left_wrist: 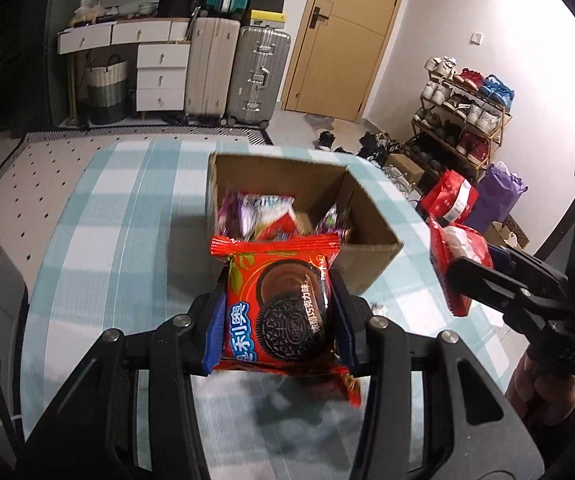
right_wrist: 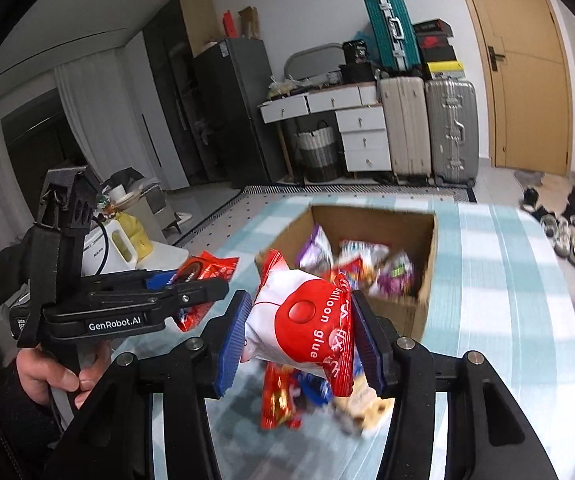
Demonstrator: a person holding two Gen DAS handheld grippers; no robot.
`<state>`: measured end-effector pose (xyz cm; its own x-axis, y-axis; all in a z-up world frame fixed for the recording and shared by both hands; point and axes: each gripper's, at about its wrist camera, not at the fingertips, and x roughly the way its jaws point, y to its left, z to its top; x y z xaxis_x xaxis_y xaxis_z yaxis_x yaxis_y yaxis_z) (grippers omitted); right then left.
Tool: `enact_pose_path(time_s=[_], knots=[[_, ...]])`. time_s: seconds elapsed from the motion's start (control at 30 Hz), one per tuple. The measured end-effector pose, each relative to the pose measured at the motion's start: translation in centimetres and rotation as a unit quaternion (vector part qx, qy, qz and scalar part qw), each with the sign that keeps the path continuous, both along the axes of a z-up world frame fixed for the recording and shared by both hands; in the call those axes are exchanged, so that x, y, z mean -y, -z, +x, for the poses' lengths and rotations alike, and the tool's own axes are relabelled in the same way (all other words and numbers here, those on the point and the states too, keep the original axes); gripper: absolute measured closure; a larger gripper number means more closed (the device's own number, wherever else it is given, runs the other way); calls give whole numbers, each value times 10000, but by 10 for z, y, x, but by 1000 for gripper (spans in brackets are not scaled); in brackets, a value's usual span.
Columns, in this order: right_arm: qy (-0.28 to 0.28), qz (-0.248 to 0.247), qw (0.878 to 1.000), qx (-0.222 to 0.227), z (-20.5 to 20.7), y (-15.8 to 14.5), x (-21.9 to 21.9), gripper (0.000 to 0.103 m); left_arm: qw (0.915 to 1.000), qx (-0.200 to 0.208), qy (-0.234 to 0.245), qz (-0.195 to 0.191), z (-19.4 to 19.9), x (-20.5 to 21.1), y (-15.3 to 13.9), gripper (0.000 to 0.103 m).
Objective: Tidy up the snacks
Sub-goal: 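Lift both held packs and carry them over the cardboard box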
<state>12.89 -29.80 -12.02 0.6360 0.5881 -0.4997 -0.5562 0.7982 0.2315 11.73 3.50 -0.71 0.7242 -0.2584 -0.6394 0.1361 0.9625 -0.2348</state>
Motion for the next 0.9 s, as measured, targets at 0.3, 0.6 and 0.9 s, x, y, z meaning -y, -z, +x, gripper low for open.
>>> enact_pose_path(time_s=[0.3, 0.6, 0.9], knots=[[-129, -30, 9998, 175, 45, -30, -7, 52, 9998, -23, 199, 0, 47, 10, -30, 61], [-173, -11, 9997, 149, 92, -39, -12, 52, 9997, -186, 167, 63, 104, 17, -39, 61], [-131, -75, 9998, 97, 132, -35, -17, 52, 9989, -385, 274, 57, 158, 20, -29, 61]])
